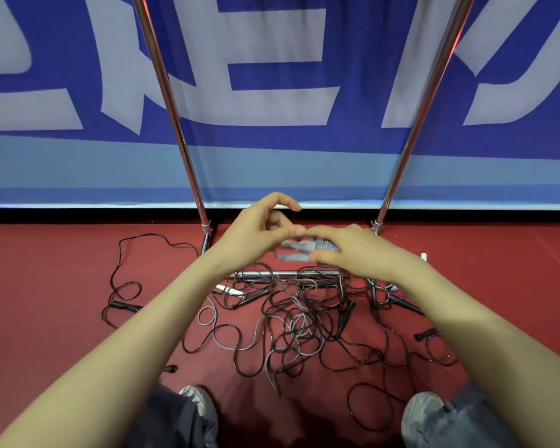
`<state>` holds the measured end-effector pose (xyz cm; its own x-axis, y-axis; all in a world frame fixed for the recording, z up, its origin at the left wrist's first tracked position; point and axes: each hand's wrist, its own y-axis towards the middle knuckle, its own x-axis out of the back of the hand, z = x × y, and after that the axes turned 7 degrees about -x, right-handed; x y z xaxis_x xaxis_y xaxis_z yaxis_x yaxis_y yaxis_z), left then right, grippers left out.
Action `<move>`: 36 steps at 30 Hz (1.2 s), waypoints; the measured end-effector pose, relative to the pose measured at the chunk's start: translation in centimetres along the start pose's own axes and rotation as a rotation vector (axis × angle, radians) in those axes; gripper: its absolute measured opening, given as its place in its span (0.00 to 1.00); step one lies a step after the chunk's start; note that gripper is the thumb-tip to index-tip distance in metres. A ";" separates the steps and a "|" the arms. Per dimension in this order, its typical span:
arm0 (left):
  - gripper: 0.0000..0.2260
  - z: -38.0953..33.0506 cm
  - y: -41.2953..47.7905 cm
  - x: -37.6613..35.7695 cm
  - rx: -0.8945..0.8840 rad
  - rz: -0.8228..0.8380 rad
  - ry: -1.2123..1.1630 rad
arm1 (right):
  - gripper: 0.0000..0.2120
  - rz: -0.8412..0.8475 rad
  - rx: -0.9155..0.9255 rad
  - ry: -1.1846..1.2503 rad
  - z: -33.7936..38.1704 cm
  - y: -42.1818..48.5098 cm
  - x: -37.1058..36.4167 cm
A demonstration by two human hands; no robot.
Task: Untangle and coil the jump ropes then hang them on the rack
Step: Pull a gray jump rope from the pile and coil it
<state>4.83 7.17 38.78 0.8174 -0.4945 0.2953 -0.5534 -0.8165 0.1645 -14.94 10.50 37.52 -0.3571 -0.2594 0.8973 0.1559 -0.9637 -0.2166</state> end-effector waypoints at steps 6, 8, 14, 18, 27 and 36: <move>0.04 0.1 -0.3 -1.1 0.319 0.030 -0.271 | 0.21 -0.385 -0.051 0.251 -0.9 0.7 0.5; 0.06 0.2 -0.2 -1.2 0.366 0.017 -0.349 | 0.20 -0.382 -0.042 0.430 -0.6 0.5 0.7; 0.01 0.9 0.0 0.0 0.436 -0.089 -0.471 | 0.14 -0.337 -0.017 0.787 0.3 0.2 0.8; 0.08 1.2 -0.3 -0.9 0.448 -0.092 -0.430 | 0.11 -0.343 -0.009 1.004 1.1 0.4 0.8; 0.12 1.7 -0.7 -1.3 0.360 -0.035 -0.314 | 0.07 -0.362 -0.078 1.261 2.3 0.2 0.7; 0.05 2.8 -0.5 1.2 0.186 -0.057 -0.390 | 0.07 -0.453 -0.047 1.214 1.5 -0.5 1.6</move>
<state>6.55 6.19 36.45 0.8649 -0.4933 -0.0929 -0.4964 -0.8680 -0.0122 -14.26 10.65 39.64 -0.9749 0.2218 -0.0206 -0.2213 -0.9749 -0.0226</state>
